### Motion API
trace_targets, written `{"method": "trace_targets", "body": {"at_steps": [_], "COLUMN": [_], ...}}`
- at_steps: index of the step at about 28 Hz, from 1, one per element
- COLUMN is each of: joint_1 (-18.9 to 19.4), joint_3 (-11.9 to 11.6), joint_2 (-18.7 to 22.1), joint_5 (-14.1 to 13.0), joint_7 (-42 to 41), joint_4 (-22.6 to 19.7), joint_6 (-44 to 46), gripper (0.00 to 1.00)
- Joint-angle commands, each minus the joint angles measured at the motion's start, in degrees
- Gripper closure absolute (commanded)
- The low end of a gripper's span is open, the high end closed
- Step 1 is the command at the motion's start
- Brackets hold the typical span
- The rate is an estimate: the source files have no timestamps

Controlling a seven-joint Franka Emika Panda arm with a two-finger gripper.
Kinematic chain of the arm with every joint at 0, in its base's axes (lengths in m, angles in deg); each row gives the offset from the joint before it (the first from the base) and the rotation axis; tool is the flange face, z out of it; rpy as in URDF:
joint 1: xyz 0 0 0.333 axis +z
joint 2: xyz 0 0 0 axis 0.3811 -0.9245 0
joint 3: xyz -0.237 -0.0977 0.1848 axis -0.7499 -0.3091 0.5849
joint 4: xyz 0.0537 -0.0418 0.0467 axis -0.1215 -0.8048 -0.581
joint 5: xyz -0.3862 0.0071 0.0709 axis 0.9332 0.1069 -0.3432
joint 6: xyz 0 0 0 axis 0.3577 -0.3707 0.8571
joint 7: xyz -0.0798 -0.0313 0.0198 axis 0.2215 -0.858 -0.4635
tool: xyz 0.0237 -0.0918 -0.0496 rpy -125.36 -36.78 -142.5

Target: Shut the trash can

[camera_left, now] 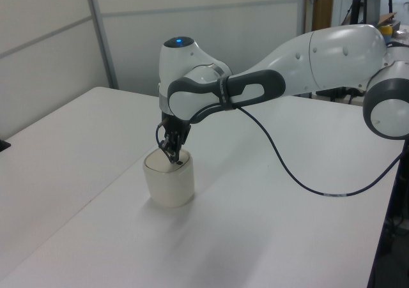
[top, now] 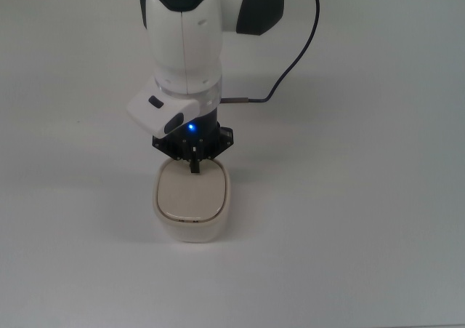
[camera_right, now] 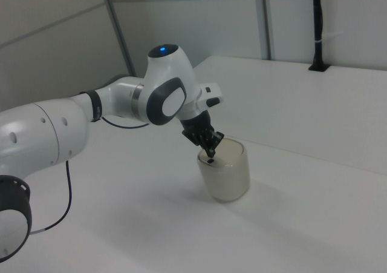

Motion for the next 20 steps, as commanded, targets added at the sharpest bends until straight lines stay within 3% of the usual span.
{"method": "trace_targets", "body": {"at_steps": [1, 5, 6, 8, 20], "joint_1": [0.09, 0.09, 0.09, 0.09, 0.09], "joint_3": [-0.07, -0.42, -0.42, -0.51, -0.68], "joint_2": [3.10, 3.37, 3.89, 4.77, 8.82], "joint_5": [-1.31, -1.22, -1.13, -0.61, 2.56], "joint_7": [-0.39, -0.30, -0.30, -0.30, -0.65], "joint_4": [-0.32, 1.35, 1.70, 1.71, 1.71], "joint_6": [3.18, 7.30, 9.75, 11.79, 21.90], "gripper": [0.94, 0.57, 0.27, 0.00, 0.00]}}
